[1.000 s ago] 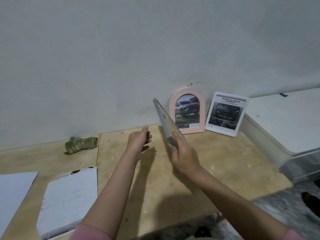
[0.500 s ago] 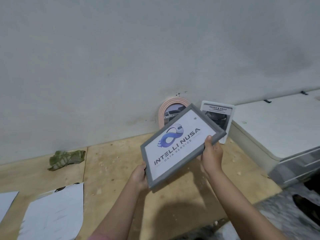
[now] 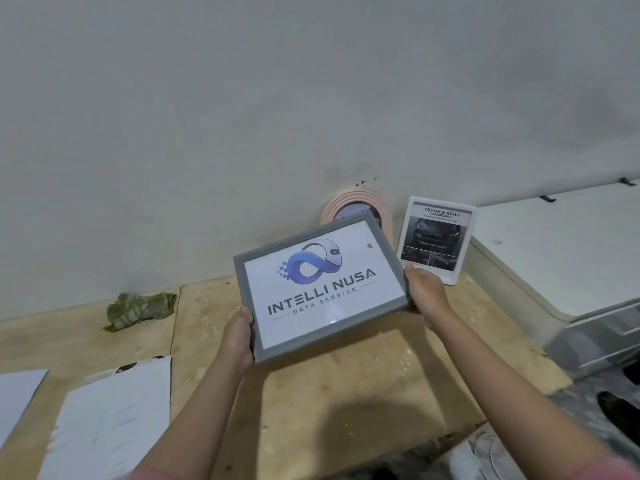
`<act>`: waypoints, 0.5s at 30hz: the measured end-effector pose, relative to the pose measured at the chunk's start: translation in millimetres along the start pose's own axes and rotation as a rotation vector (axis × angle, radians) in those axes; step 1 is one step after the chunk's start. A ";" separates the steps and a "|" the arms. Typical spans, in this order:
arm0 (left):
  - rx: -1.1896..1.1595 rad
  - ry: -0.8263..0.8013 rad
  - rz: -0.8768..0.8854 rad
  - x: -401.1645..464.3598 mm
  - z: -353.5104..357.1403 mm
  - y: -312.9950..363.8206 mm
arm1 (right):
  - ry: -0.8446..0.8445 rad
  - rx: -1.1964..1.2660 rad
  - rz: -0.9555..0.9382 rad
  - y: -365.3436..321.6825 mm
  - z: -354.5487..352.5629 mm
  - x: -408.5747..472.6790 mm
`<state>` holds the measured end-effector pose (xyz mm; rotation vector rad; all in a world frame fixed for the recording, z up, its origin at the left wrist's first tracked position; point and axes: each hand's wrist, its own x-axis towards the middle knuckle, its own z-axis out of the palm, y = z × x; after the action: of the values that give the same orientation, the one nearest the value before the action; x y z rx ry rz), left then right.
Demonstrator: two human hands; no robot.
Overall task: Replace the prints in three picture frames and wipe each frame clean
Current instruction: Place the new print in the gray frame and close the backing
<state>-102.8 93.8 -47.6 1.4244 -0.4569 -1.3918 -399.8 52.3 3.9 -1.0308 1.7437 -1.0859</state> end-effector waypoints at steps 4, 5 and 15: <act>0.056 -0.053 0.121 3.2 -3.4 8.7 | 0.006 -0.109 -0.089 8.1 15.0 21.0; 0.048 -0.065 0.133 2.3 -2.1 10.5 | 0.011 -0.092 -0.079 10.2 18.4 25.8; 0.053 0.060 0.185 -7.4 -7.4 4.6 | -0.191 0.030 0.022 26.2 57.9 72.0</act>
<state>-96.4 101.1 -41.7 1.4246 -0.5748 -1.1934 -375.9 -21.3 -52.9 -1.0584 1.5777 -0.9642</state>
